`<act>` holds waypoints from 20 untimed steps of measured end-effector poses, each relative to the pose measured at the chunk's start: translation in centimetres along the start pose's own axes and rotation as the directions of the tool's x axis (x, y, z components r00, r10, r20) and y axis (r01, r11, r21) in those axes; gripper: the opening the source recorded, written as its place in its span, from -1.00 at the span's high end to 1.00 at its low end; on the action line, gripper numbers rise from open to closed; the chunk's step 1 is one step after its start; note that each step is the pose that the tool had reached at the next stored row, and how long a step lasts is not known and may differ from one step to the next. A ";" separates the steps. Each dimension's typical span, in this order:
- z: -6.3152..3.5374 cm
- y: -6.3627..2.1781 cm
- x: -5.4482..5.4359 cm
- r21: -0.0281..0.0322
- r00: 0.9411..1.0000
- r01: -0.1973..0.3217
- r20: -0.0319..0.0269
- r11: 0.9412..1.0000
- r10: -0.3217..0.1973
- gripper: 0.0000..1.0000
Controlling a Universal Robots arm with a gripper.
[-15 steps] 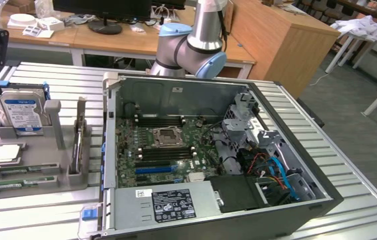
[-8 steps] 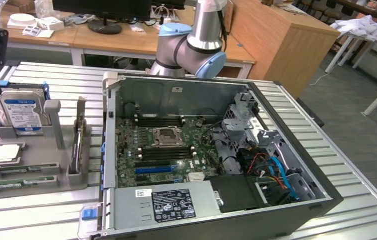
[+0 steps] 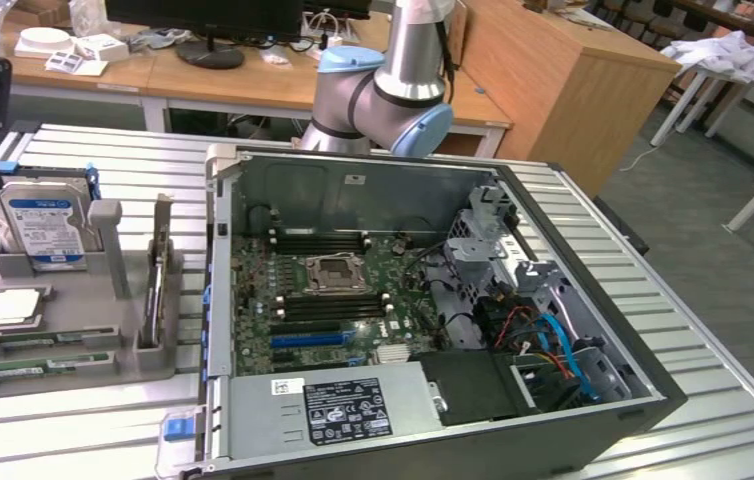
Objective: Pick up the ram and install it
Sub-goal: 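Pick up the ram and move it above insertion slot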
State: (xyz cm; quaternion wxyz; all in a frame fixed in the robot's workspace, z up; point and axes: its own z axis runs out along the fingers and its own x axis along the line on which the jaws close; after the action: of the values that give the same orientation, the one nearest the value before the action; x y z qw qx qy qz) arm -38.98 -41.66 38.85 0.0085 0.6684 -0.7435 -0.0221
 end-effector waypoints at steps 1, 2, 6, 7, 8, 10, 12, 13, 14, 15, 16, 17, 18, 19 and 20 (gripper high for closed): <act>0.00 0.00 0.0 0.000 1.000 0.005 0.000 1.000 -0.005 0.79; 0.00 0.00 0.0 0.000 1.000 0.006 0.000 1.000 -0.006 0.79; 0.00 0.00 0.0 0.000 1.000 0.007 0.000 1.000 -0.007 0.79; 0.00 0.00 0.0 0.000 1.000 0.010 0.000 1.000 -0.010 0.79; 0.00 0.00 0.0 0.000 1.000 0.015 -0.001 1.000 -0.015 0.79; 0.00 0.00 0.0 0.000 1.000 0.026 -0.001 1.000 -0.026 0.79; 0.00 0.00 0.0 -0.001 1.000 0.027 -0.001 1.000 -0.027 0.79; 0.00 0.00 0.0 -0.001 1.000 0.027 -0.001 1.000 -0.027 0.79; 0.00 0.00 0.0 -0.001 1.000 0.027 -0.001 1.000 -0.027 0.79; 0.00 0.00 0.0 -0.001 1.000 0.029 -0.001 1.000 -0.029 0.79; 0.00 0.00 0.0 -0.001 0.999 0.035 -0.002 0.999 -0.035 0.79; 0.00 0.00 0.0 -0.001 0.999 0.042 -0.002 0.999 -0.042 0.79; 0.00 0.00 0.0 -0.001 0.999 0.046 -0.002 0.999 -0.046 0.79; 0.00 0.00 0.0 -0.001 0.999 0.046 -0.002 0.999 -0.046 0.79; 0.00 0.00 0.0 -0.001 0.999 0.046 -0.002 0.999 -0.046 0.79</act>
State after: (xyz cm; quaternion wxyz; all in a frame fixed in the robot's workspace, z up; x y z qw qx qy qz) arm -38.98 -41.66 38.85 0.0091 0.6853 -0.7279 -0.0219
